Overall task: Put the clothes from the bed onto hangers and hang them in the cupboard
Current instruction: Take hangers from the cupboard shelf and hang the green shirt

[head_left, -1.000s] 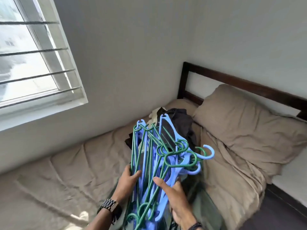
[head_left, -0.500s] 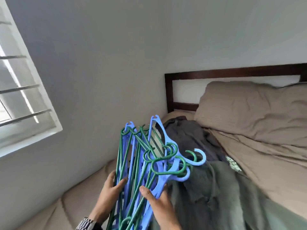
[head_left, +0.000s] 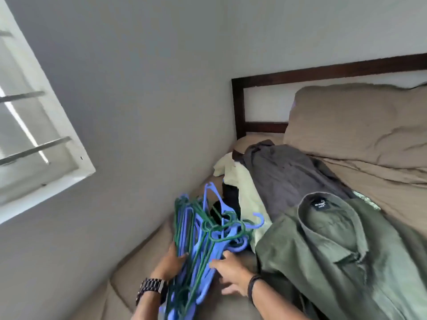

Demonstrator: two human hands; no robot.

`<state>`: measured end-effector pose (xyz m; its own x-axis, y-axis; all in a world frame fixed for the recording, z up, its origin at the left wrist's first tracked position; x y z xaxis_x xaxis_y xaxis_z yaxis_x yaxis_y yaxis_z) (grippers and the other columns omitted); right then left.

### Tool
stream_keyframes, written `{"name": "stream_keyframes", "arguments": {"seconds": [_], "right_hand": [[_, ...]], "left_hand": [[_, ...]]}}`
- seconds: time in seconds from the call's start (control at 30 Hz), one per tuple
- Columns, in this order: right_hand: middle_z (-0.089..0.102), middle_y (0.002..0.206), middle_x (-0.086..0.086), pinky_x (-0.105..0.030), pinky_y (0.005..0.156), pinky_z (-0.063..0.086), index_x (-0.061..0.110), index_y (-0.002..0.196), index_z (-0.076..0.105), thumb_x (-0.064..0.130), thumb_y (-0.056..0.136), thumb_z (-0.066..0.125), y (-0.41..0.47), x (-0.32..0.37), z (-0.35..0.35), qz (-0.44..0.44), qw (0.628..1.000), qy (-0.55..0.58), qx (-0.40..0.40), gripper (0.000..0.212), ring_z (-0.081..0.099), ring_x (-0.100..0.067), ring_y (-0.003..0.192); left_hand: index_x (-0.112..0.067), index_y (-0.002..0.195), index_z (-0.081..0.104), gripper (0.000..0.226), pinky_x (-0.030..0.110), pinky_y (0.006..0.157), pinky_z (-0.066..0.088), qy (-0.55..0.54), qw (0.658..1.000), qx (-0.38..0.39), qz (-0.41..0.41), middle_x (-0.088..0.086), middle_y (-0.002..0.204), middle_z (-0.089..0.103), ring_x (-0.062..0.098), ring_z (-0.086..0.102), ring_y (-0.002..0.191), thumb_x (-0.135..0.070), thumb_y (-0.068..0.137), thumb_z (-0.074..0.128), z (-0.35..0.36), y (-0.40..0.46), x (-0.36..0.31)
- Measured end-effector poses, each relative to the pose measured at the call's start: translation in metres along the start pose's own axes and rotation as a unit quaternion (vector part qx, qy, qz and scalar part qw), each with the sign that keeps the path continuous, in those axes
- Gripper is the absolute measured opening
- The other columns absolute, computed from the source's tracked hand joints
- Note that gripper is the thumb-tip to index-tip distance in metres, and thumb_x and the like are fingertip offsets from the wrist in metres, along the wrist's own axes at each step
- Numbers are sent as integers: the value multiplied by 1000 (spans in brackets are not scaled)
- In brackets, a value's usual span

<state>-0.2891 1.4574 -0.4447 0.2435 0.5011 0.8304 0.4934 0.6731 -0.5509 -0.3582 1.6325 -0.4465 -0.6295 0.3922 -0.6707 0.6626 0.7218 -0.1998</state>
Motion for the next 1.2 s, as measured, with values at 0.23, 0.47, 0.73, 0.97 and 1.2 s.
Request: {"name": "stream_keyframes", "arguments": {"seconds": [0.23,0.47,0.73,0.97,1.2], "right_hand": [[55,117,-8,-35,85,48,7,118,44,16,92,50,22,-6,-4,-73,986,-104,-110,28,56,-19,91],[46,122,-10,-36,94,42,8,124,51,29,91,54,-11,39,-24,-277,846,-364,-276,38,52,-31,114],[50,109,-1,-20,80,36,20,99,47,-2,79,50,-9,10,-33,-191,939,-226,-176,29,47,-17,101],[54,102,3,-32,81,50,32,113,33,-8,79,56,-37,30,-95,-225,946,-43,-231,57,63,-19,85],[58,83,-2,-21,47,40,14,109,44,14,95,52,-70,49,-193,-212,930,164,-251,16,55,-12,61]], "left_hand": [[-2,148,9,60,43,112,25,71,997,-14,-30,23,152,26,41,31,136,-26,101,37,32,9,8],[-14,152,10,66,52,115,17,-42,995,-79,-42,17,156,13,33,15,144,-36,98,41,34,0,5],[2,126,55,36,39,114,22,-119,970,-211,-38,23,140,39,33,34,134,-11,92,56,14,-49,-8],[-1,123,53,33,30,89,40,-223,934,-273,62,13,114,53,27,55,102,-3,90,57,6,-83,-78],[-17,111,40,30,40,75,51,-327,923,-179,90,4,89,58,24,62,80,-9,90,61,75,-94,-161]]}}
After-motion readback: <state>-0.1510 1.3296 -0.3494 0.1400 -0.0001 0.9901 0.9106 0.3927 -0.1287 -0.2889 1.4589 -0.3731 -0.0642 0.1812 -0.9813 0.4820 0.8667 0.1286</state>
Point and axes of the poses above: each hand's wrist, its own y-axis towards the middle knuckle, its own z-axis out of the palm, x = y × z, the point moved 9 cm from there along y, towards the middle knuckle
